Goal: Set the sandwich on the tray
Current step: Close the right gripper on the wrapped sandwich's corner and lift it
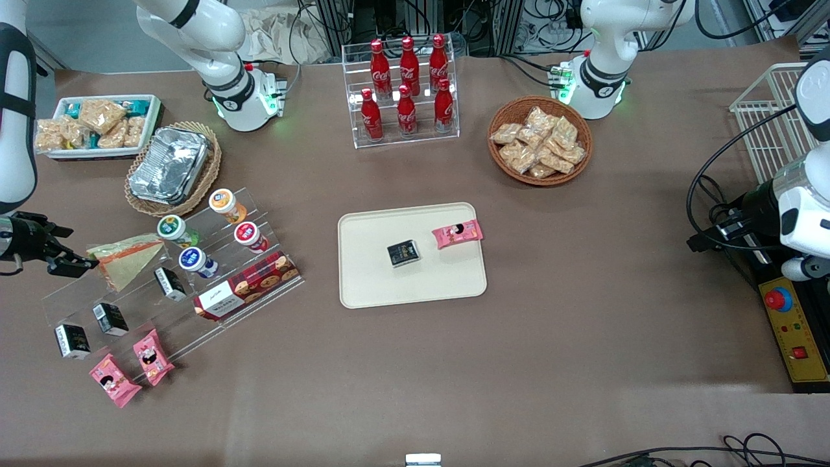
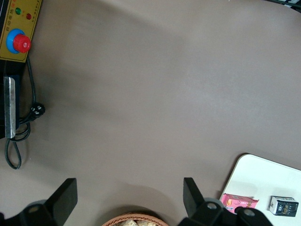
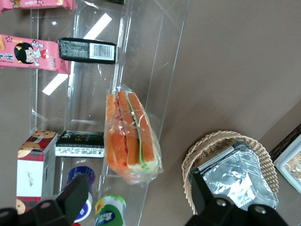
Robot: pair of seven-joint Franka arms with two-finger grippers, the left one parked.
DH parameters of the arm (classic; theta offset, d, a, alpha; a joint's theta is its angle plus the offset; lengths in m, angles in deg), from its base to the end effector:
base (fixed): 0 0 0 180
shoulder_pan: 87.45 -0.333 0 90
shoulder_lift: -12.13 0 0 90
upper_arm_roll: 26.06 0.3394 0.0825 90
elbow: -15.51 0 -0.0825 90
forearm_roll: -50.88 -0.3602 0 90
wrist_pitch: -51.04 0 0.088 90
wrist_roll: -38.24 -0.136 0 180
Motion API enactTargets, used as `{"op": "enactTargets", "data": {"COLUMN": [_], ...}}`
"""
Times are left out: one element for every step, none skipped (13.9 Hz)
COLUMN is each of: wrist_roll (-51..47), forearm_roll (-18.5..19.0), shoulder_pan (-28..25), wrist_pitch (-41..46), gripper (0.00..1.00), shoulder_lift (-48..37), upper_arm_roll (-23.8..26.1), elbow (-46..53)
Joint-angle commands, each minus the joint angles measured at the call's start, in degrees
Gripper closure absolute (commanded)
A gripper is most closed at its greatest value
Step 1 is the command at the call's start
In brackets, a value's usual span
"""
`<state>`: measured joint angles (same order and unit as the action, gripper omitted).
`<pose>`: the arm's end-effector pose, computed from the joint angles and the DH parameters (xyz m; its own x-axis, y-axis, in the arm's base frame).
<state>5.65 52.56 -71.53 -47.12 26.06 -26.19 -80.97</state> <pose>0.5615 -0.1652 0.4427 0.6487 -0.7432 -0.1637 -0.7310 -0.6683 0.1379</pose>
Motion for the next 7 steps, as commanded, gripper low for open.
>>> {"op": "enactTargets", "data": {"wrist_roll": [0.42,0.42,0.42,0.51,0.51,0.51,0.51], "forearm_roll": [1.75,1.75,1.84,1.84,1.84,1.75,1.75], "shoulder_pan": [0.25,0.25,0.25,0.25,0.25,0.25,0.25], "wrist_pitch": [-1.86,-2.56,-3.44,-4.14,-4.67,-5.02,-5.12], "gripper": [0.02,0.02,0.02,0.02,0.02,0.02,0.02], "shoulder_lift": [0.66,1.1,1.54,2.06,2.5,2.77,3.03], "upper_arm_roll": [0.39,0.39,0.39,0.39,0.39,0.39,0.39], "elbow": [-0.46,-0.46,-0.46,-0.46,-0.46,-0.46,-0.46]}}
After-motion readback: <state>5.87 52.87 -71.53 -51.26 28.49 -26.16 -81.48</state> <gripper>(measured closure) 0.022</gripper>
